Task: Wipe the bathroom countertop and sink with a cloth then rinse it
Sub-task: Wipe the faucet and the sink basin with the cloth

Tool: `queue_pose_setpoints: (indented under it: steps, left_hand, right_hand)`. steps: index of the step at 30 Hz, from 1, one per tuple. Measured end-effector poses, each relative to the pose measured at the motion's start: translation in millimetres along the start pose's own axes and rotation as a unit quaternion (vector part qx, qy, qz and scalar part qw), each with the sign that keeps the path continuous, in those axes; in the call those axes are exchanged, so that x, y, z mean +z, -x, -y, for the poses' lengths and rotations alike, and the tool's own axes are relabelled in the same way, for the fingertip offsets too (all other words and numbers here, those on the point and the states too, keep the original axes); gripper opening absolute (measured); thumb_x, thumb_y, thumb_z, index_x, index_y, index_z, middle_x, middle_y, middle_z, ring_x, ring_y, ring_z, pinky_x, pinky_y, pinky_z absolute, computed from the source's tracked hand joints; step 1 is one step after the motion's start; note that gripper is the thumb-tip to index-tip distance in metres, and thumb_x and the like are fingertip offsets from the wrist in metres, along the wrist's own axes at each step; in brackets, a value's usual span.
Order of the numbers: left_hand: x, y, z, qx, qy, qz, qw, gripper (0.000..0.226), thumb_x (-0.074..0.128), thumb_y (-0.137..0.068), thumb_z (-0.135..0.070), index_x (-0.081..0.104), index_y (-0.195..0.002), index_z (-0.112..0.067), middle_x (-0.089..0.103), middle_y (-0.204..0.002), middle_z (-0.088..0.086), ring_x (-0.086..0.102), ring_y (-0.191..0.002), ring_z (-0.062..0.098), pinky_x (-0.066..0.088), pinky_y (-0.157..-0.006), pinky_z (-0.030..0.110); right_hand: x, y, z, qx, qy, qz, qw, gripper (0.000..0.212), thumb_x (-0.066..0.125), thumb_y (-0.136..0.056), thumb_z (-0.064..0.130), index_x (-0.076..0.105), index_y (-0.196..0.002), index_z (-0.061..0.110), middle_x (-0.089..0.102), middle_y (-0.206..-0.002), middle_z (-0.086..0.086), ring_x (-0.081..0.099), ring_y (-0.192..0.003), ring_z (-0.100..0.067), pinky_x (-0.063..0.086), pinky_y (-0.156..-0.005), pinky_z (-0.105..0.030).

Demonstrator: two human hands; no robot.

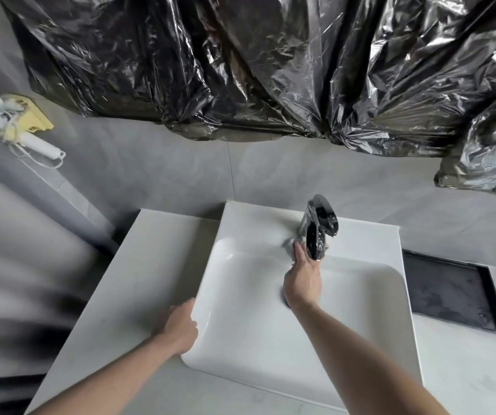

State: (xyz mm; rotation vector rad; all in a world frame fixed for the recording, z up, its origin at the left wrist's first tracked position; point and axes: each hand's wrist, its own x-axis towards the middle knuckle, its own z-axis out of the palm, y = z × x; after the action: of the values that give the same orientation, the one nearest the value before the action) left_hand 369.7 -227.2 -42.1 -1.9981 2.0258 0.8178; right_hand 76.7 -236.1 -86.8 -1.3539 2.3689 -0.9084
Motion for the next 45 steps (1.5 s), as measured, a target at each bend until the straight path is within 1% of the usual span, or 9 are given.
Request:
queue_pose_setpoints:
  steps: [5,13,16,20,26,31,36,41,45]
  left_hand:
    - [-3,0,4,0.02,0.03,0.03,0.999,0.036,0.055,-0.083,-0.023,0.057,-0.118,-0.032,0.071,-0.114,-0.008,0.065,-0.111,0.023,0.052,-0.094,0.033]
    - [-4,-3,5,0.045,0.051,0.026,0.997,0.042,0.056,-0.085,-0.016,0.059,-0.125,-0.029,0.071,-0.117,-0.003,0.065,-0.111,0.024,0.05,-0.092,0.028]
    - [-7,-5,9,0.047,0.056,0.044,0.996,0.045,0.056,-0.082,-0.021,0.058,-0.126,-0.033,0.072,-0.116,-0.006,0.065,-0.111,0.022,0.051,-0.094,0.031]
    - [-10,-5,11,0.051,0.059,0.053,0.995,0.045,0.056,-0.082,-0.025,0.057,-0.126,-0.033,0.072,-0.114,-0.007,0.067,-0.108,0.02,0.052,-0.093,0.03]
    - [-8,-8,10,0.06,0.056,0.049,0.995,0.034,0.058,-0.087,-0.019,0.06,-0.12,-0.027,0.071,-0.115,-0.006,0.066,-0.109,0.021,0.051,-0.089,0.027]
    - [-12,-6,9,0.062,0.046,0.044,0.996,0.033,0.056,-0.089,-0.022,0.058,-0.122,-0.026,0.069,-0.117,-0.005,0.064,-0.109,0.023,0.05,-0.086,0.027]
    - [-15,-6,10,0.065,0.069,0.063,0.993,0.033,0.056,-0.088,-0.017,0.061,-0.119,-0.025,0.071,-0.112,-0.004,0.066,-0.105,0.021,0.047,-0.08,0.024]
    - [-17,-3,7,0.061,0.088,0.064,0.992,0.026,0.057,-0.084,-0.013,0.065,-0.107,-0.021,0.07,-0.1,-0.005,0.067,-0.098,0.021,0.049,-0.079,0.024]
    - [-16,-1,4,0.069,0.089,0.065,0.992,0.033,0.053,-0.083,-0.006,0.066,-0.112,-0.014,0.071,-0.11,0.002,0.066,-0.103,0.024,0.049,-0.085,0.027]
  right_hand:
    - [32,-9,49,-0.075,0.019,0.043,0.996,0.077,0.043,-0.071,-0.008,0.055,-0.144,0.013,0.046,-0.158,-0.006,0.025,-0.153,-0.034,0.014,-0.129,-0.046]
    - [63,-48,108,-0.19,0.116,0.19,0.956,0.065,0.047,-0.097,0.019,0.031,-0.16,0.024,0.019,-0.171,0.002,0.008,-0.158,-0.028,0.007,-0.128,-0.048]
    - [54,-60,86,-0.143,0.131,0.158,0.968,0.065,0.042,-0.099,0.026,0.023,-0.162,0.024,0.014,-0.172,-0.003,0.004,-0.159,-0.03,0.003,-0.128,-0.047]
    - [36,-71,43,-0.081,0.143,0.092,0.982,0.064,0.033,-0.1,0.037,0.028,-0.16,0.014,0.023,-0.169,-0.012,0.016,-0.156,-0.034,0.006,-0.128,-0.051]
    - [67,-66,98,0.045,0.117,0.075,0.989,0.079,0.032,-0.096,0.061,0.027,-0.16,0.015,0.016,-0.17,-0.015,0.005,-0.157,-0.038,-0.002,-0.127,-0.053]
    - [94,-49,132,-0.094,0.138,0.14,0.976,0.063,0.04,-0.096,0.028,0.031,-0.158,0.02,0.021,-0.169,-0.011,0.009,-0.157,-0.035,0.004,-0.127,-0.051]
    - [67,-54,114,-0.204,0.126,0.168,0.956,0.075,0.047,-0.084,-0.005,0.043,-0.155,0.019,0.034,-0.165,0.001,0.023,-0.156,-0.023,0.021,-0.127,-0.035]
    - [12,-40,88,-0.179,0.15,0.165,0.958,0.076,0.043,-0.088,-0.011,0.045,-0.154,0.027,0.037,-0.164,0.01,0.035,-0.151,-0.017,0.039,-0.114,-0.032]
    - [-20,-13,80,-0.111,0.161,0.16,0.967,0.072,0.042,-0.084,-0.009,0.058,-0.14,0.033,0.063,-0.14,-0.001,0.065,-0.119,-0.032,0.051,-0.093,-0.038]
